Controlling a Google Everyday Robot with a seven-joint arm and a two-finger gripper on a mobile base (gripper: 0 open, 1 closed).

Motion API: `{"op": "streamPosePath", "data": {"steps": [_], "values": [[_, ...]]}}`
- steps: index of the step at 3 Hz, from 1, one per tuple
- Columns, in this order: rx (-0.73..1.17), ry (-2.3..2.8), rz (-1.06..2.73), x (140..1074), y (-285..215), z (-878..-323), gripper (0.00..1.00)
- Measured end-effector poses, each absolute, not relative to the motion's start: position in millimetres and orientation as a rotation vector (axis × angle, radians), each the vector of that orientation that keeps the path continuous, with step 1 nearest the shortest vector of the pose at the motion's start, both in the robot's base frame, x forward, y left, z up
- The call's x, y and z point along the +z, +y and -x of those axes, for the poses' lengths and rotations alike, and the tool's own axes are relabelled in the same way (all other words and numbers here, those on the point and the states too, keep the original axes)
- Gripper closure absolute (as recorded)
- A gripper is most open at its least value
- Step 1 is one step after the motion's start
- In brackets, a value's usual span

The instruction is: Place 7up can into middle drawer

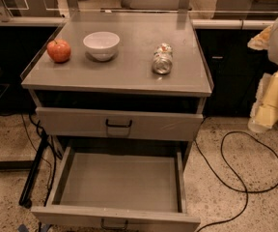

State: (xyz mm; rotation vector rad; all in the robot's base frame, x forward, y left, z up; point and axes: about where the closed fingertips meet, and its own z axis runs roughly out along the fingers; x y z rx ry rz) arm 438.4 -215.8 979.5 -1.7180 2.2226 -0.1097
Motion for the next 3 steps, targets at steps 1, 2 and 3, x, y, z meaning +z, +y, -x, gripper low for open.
{"op": "streamPosePath", "data": {"steps": [1,2,3], "values": [[-0.112,2.226,1.715,980,-215,-439,0.00],[-0.140,2.275,1.667,983,-211,-453,0.00],[-0.196,2.370,1.599,986,-209,-474,0.00]]}}
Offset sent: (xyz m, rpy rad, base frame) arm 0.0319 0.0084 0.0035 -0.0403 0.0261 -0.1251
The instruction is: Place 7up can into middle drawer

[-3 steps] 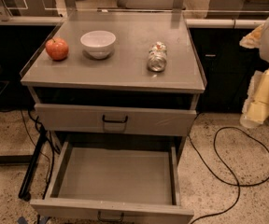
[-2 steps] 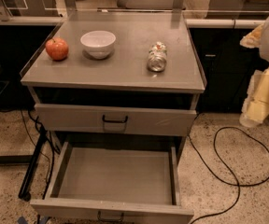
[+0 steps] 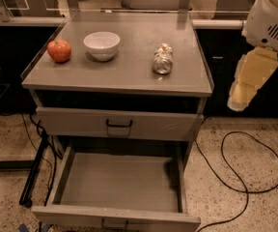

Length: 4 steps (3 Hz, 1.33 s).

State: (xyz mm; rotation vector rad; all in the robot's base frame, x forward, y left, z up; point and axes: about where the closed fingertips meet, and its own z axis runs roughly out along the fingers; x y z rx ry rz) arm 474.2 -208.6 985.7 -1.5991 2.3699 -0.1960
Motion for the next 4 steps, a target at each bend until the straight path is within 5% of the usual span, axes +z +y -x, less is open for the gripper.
{"op": "streamPosePath", "data": {"steps": [4], "values": [[0.097,2.620,1.305,948,-168,-529,0.00]]}}
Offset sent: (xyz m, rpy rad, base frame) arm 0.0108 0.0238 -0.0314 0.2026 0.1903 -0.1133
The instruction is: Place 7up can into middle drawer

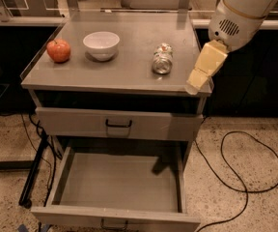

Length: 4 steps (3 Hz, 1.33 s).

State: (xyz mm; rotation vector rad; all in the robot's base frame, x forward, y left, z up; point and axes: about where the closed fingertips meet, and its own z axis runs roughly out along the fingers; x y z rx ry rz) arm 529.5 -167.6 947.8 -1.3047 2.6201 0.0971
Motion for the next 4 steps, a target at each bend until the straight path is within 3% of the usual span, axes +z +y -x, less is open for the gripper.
{"op": "streamPosePath", "data": {"steps": [2,4], "values": [[0.115,2.607,1.263,950,-160,-545,0.00],[0.124,2.779,0.990,939,-166,-599,0.00]]}}
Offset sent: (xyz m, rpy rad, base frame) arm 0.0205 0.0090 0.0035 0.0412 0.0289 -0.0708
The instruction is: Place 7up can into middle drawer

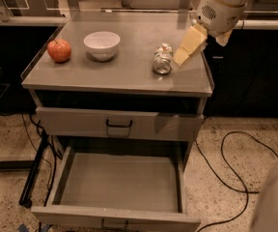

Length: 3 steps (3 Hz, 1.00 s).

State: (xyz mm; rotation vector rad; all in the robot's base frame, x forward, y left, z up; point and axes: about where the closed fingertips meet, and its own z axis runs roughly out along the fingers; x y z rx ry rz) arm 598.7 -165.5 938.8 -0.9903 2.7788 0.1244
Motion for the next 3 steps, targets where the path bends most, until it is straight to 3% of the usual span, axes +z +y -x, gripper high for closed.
{"op": "streamPosePath", "data": {"steps": [3], "values": [[0.171,2.786,0.875,923,-137,-642,0.00]]}}
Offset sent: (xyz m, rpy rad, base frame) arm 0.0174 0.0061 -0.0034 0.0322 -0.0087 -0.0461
